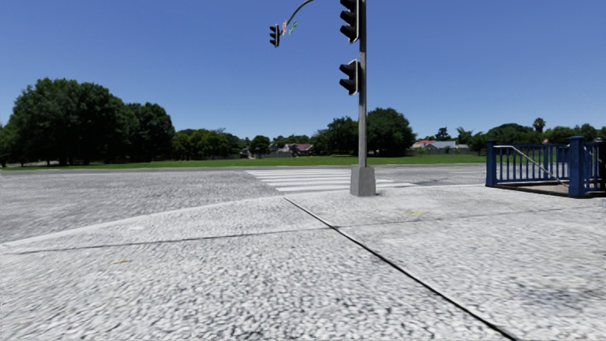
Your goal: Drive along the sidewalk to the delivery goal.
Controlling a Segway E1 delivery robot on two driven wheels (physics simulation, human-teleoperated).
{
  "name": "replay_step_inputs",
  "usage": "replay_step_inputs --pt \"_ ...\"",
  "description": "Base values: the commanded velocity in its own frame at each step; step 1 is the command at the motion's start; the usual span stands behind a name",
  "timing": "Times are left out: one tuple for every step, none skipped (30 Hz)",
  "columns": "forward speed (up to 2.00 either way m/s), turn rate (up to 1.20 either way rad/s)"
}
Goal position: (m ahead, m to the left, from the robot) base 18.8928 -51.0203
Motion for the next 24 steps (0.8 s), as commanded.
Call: replay_step_inputs --pt "1.61 -0.54" --pt "1.61 -0.54" --pt "1.57 -0.54" --pt "1.56 -0.54" --pt "1.56 -0.54" --pt "1.56 -0.54" --pt "1.56 -0.54" --pt "1.56 -0.54" --pt "1.56 -0.54" --pt "1.56 -0.54" --pt "1.56 -0.54" --pt "1.56 -0.54" --pt "1.56 -0.54" --pt "1.56 -0.54" --pt "1.56 -0.56" --pt "1.56 -0.56" --pt "1.55 -0.63" --pt "1.55 -0.63" --pt "1.55 -0.63" --pt "1.55 -0.63" --pt "1.55 -0.63" --pt "1.55 -0.63" --pt "1.55 -0.63" --pt "1.55 -0.63"
